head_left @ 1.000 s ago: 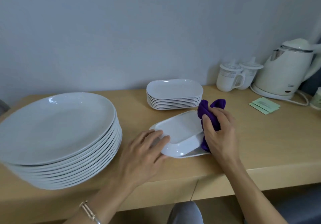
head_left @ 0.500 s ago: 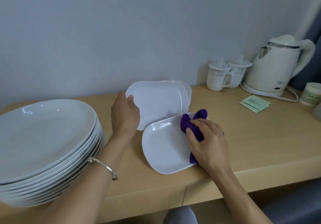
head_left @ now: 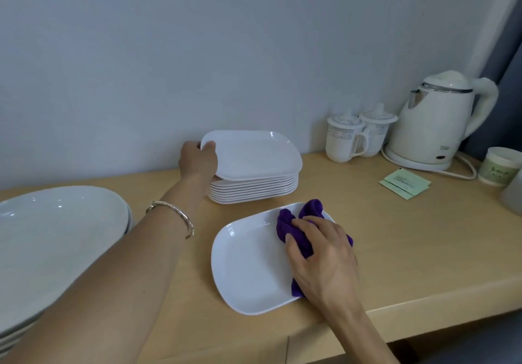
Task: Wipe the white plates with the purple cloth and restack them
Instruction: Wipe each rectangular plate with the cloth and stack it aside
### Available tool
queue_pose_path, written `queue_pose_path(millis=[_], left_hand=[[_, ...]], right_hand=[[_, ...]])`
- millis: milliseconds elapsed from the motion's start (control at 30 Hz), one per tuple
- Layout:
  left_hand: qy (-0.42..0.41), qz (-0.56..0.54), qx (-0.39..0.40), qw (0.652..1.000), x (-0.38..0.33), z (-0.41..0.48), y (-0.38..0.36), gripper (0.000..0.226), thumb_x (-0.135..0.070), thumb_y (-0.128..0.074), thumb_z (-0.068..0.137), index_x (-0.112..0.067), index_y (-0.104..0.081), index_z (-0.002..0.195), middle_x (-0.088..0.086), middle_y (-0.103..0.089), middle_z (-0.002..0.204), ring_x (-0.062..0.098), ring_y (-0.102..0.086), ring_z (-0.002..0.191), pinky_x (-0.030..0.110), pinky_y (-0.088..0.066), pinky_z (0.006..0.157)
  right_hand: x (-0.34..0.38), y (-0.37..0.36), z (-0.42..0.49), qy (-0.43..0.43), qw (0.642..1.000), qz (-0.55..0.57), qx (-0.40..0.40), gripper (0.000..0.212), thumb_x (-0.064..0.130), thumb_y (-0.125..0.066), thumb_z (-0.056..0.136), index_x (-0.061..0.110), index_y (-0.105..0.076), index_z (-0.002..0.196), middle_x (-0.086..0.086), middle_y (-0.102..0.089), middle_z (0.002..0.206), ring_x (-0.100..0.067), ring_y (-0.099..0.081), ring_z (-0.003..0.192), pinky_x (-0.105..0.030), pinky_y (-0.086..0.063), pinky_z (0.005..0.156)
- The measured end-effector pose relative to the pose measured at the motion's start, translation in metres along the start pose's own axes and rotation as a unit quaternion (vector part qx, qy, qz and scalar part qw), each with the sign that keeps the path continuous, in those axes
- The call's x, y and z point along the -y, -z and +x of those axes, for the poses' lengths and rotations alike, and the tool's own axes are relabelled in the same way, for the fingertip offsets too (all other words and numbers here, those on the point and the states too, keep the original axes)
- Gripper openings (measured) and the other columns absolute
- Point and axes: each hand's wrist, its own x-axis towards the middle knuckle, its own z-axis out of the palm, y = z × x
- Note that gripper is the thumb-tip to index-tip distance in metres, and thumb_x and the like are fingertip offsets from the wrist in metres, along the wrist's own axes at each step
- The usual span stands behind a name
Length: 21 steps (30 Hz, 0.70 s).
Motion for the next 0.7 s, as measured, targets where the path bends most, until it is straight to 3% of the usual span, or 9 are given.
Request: queue_pose_path(millis=[133, 267, 500, 633, 700], left_hand=[[0.006, 0.034, 0.019, 0.999, 0.002, 0.005, 0.002, 0.036, -0.021, -0.052, 0.088, 0.001, -0.064, 0.114, 0.017, -0.066, 0.112, 0.035, -0.064, 0.101, 0.044, -0.059, 0.080], [-0.011, 0.140, 0.017, 0.990, 0.012, 0.004, 0.005, 0.044, -0.004, -0.041, 0.087, 0.000, -0.053, 0.129, 0.016, -0.059, 0.129, 0.037, -0.055, 0.118, 0.042, -0.048, 0.099], [-0.004, 0.146, 0.100, 0.984, 0.027, 0.008, 0.011, 0.050, -0.023, -0.043, 0.100, -0.004, -0.033, 0.145, 0.014, -0.042, 0.148, 0.030, -0.042, 0.134, 0.037, -0.036, 0.109], [-0.123, 0.241, 0.072, 0.960, 0.025, -0.027, 0.014, 0.059, -0.026, -0.043, 0.103, -0.006, -0.023, 0.155, 0.015, -0.021, 0.161, 0.026, -0.019, 0.150, 0.036, -0.018, 0.121], [-0.207, 0.260, 0.112, 0.937, 0.023, -0.062, 0.019, 0.057, -0.027, -0.045, 0.103, -0.010, -0.027, 0.154, 0.009, -0.022, 0.162, 0.020, -0.017, 0.150, 0.030, -0.016, 0.120]], right_hand=[[0.001, 0.001, -0.001, -0.004, 1.000, 0.002, 0.005, 0.032, 0.043, -0.049, 0.077, 0.027, -0.072, 0.095, 0.010, -0.068, 0.100, -0.014, -0.058, 0.095, -0.026, -0.045, 0.076], [0.002, 0.003, 0.000, -0.004, 1.000, 0.003, 0.018, 0.034, 0.042, -0.049, 0.078, 0.026, -0.072, 0.096, 0.008, -0.068, 0.101, -0.018, -0.061, 0.095, -0.027, -0.045, 0.077], [0.005, 0.005, 0.000, -0.002, 1.000, -0.004, 0.027, 0.035, 0.041, -0.049, 0.078, 0.023, -0.073, 0.095, 0.006, -0.069, 0.101, -0.021, -0.062, 0.096, -0.031, -0.048, 0.077], [0.006, 0.006, 0.000, -0.008, 0.999, -0.011, 0.044, 0.038, 0.043, -0.047, 0.079, 0.022, -0.072, 0.098, 0.006, -0.068, 0.104, -0.023, -0.062, 0.099, -0.033, -0.049, 0.077], [0.006, 0.006, 0.001, -0.011, 0.998, -0.012, 0.056, 0.040, 0.045, -0.045, 0.079, 0.023, -0.072, 0.100, 0.005, -0.068, 0.107, -0.022, -0.060, 0.102, -0.034, -0.049, 0.078]])
